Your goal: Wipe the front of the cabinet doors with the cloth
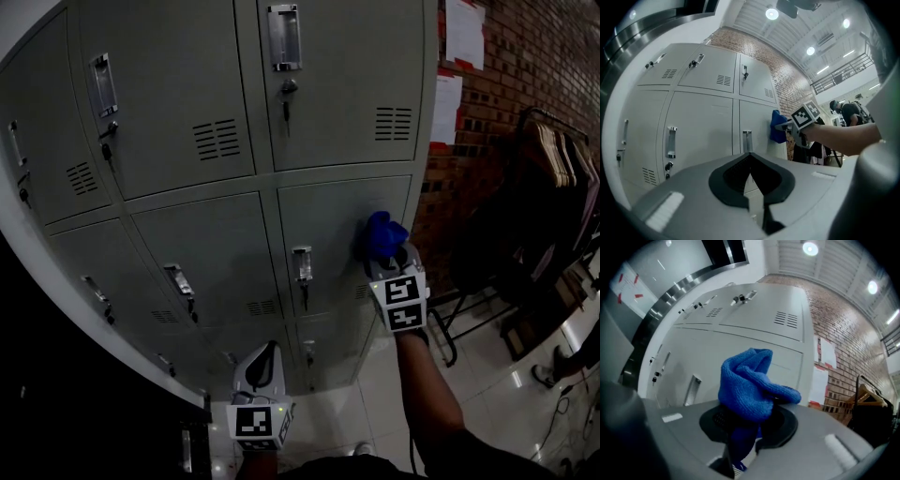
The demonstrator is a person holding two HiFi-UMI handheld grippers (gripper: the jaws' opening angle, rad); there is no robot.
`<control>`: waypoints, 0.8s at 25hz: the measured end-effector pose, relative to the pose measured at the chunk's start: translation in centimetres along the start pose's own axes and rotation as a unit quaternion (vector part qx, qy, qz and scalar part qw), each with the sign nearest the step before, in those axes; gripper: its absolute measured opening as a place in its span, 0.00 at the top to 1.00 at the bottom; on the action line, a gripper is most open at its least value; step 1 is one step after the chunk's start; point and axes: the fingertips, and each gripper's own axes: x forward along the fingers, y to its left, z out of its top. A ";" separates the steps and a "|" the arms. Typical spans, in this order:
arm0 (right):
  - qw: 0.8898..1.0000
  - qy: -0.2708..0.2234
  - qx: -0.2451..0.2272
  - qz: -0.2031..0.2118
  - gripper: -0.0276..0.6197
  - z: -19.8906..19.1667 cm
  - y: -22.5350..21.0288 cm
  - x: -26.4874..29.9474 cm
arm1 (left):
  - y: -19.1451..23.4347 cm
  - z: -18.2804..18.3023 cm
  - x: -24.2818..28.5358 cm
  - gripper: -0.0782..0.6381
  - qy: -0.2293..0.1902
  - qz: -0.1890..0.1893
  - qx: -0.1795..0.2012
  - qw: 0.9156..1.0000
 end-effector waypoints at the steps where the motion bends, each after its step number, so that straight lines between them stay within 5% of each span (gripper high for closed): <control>1: 1.000 -0.003 0.000 0.016 0.82 0.1 2.2 0.3 | -0.2 0.1 0.1 0.87 -0.001 -0.003 0.000 1.000; 10: 0.989 0.010 -0.004 0.145 0.82 0.5 15.4 2.6 | 2.0 0.5 -1.1 0.87 -0.007 0.023 -0.001 1.000; 20: 0.990 0.030 -0.009 0.136 0.82 -0.5 14.7 3.6 | 4.0 -0.1 -2.0 0.87 0.000 0.041 -0.003 0.999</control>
